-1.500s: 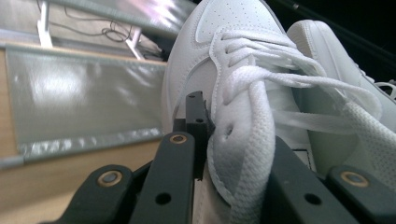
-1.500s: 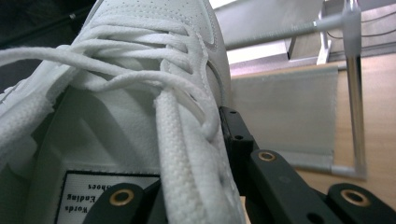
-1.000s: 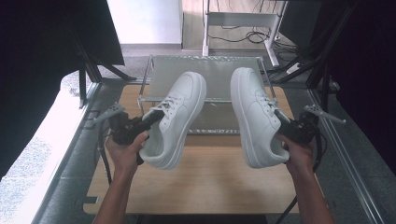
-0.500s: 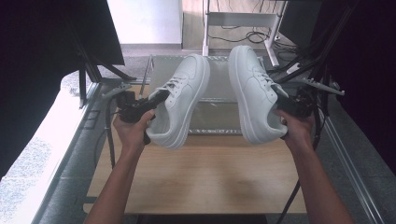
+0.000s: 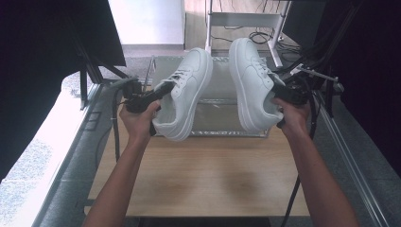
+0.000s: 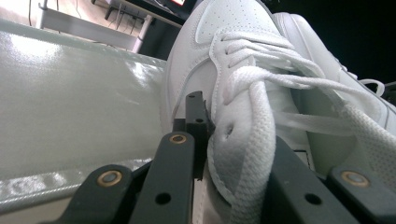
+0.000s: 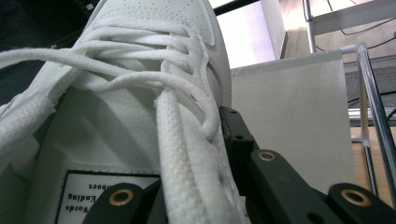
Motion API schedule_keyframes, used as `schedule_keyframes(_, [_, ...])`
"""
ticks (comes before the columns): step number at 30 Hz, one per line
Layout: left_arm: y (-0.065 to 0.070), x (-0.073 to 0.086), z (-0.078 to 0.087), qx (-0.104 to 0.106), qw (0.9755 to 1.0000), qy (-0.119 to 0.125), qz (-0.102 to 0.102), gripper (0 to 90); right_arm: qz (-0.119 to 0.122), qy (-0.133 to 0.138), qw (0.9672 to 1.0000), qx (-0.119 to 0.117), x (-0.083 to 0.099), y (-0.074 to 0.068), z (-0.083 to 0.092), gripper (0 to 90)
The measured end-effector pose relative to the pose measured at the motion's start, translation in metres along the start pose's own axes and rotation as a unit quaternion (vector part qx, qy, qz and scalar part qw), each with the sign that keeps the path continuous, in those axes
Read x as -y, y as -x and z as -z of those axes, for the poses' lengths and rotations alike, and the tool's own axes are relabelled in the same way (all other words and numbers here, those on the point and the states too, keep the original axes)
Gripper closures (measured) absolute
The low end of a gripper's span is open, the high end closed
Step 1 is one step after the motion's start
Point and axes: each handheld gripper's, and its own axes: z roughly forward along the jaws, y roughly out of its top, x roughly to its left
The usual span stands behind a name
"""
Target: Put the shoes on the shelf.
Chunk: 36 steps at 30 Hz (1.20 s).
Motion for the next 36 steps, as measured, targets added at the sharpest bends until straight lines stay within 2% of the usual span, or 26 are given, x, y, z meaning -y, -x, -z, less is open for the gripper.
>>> schedule_keyframes(5, [-0.002, -0.005, -0.008, -0.003, 1.0, 0.0, 0.007, 83.4, 0.0, -0.006, 1.0, 0.008, -0.004, -0.001, -0.006, 86.7])
schedule_keyframes(7, [-0.002, -0.007, -0.009, -0.006, 1.0, -0.001, 0.008, 83.5, 0.009, -0.008, 0.9999, 0.012, -0.007, -0.002, -0.01, 86.8])
schedule_keyframes(13, [-0.003, -0.023, -0.018, -0.017, 0.9998, -0.001, 0.006, 83.4, 0.016, -0.016, 0.9995, 0.022, -0.019, -0.005, -0.021, 86.7])
schedule_keyframes(18, [-0.001, -0.041, -0.028, -0.036, 0.9993, -0.008, -0.011, 83.4, 0.013, -0.012, 0.9992, 0.034, -0.029, -0.007, -0.028, 86.8])
schedule_keyframes(21, [-0.001, -0.048, -0.034, -0.042, 0.999, -0.011, -0.015, 83.2, 0.016, -0.007, 0.9992, 0.036, -0.036, -0.009, -0.033, 86.8])
schedule_keyframes(29, [-0.002, -0.067, -0.052, -0.048, 0.9987, -0.016, -0.009, 83.3, 0.019, -0.01, 0.9984, 0.053, -0.05, -0.015, -0.05, 86.8])
schedule_keyframes(32, [-0.002, -0.073, -0.057, -0.05, 0.9986, -0.015, -0.003, 83.3, 0.027, -0.014, 0.998, 0.056, -0.053, -0.017, -0.058, 86.8])
schedule_keyframes(36, [-0.003, -0.079, -0.062, -0.049, 0.9987, -0.012, 0.004, 83.3, 0.024, -0.02, 0.9976, 0.062, -0.056, -0.018, -0.069, 86.8])
